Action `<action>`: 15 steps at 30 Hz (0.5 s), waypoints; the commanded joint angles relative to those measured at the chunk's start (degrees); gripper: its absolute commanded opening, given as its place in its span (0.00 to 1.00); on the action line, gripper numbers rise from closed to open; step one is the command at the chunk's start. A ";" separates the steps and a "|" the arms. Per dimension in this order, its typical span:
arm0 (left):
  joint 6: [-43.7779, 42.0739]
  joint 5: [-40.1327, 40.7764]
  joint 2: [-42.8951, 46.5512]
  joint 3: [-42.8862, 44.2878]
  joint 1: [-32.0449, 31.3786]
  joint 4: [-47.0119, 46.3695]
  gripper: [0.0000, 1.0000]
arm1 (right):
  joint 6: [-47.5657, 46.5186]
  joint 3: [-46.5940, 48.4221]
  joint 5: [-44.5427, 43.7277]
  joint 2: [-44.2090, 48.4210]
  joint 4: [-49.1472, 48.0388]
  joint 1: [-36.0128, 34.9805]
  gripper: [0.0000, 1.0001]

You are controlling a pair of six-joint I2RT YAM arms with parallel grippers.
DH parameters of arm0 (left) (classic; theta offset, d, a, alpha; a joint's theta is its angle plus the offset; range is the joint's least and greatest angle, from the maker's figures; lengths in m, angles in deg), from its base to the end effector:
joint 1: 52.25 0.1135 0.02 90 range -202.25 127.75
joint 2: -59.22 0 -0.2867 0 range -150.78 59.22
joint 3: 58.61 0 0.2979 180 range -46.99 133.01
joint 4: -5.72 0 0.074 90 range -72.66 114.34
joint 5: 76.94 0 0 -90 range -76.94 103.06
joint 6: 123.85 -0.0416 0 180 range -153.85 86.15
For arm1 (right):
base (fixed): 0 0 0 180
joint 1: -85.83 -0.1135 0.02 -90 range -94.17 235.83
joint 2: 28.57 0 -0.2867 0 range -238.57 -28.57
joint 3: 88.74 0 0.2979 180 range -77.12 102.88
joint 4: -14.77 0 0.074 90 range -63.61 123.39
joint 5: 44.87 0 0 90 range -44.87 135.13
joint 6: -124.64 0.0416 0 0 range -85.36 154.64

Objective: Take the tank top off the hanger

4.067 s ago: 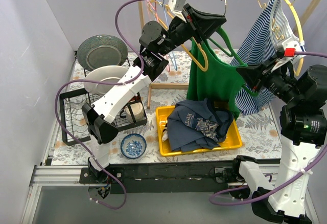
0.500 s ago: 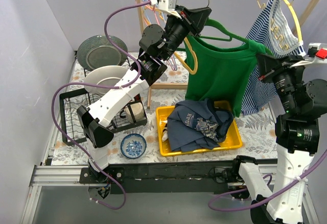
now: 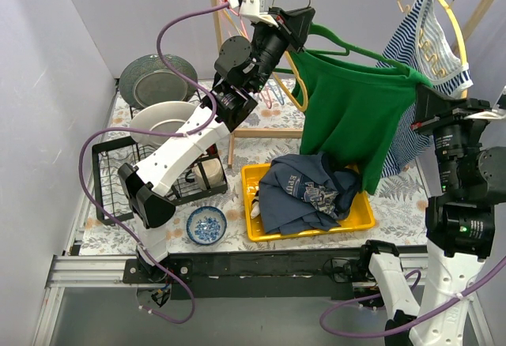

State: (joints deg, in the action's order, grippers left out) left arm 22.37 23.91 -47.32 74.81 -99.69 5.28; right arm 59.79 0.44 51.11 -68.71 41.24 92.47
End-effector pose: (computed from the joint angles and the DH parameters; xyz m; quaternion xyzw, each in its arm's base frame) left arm 0.3232 -0.3404 0.5757 -0.1201 0.5101 -0.6381 0.5641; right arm 0.1025 -0.0076 0.5676 0.1101 0.5450 0.1622 0.8152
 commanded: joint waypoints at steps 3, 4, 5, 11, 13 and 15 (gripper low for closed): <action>-0.77 2.86 5.20 2.57 1.83 0.63 0.00 | 0.43 -4.68 -7.65 4.01 -4.75 0.13 0.01; -0.51 2.77 5.29 2.74 1.91 0.80 0.00 | 0.43 -5.31 -7.65 4.37 -4.83 0.13 0.01; -0.33 2.60 5.29 3.44 2.00 1.07 0.00 | 0.43 -5.75 -7.73 4.54 -4.83 0.13 0.01; 0.90 1.98 5.38 5.11 2.00 2.12 0.00 | 0.87 -8.83 -7.12 5.51 -5.53 0.13 0.01; 1.16 2.16 5.29 5.82 2.00 2.65 0.00 | 0.87 -9.61 -7.47 5.86 -5.54 0.13 0.01; 1.87 1.98 5.12 6.61 2.09 3.61 0.00 | 0.87 -10.32 -7.65 6.47 -5.89 0.05 0.01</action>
State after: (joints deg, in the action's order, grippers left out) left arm 24.03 24.28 -46.84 77.73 -98.79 9.22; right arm 60.42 -9.11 46.47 -63.75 39.75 92.47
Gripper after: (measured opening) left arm 0.031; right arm 0.032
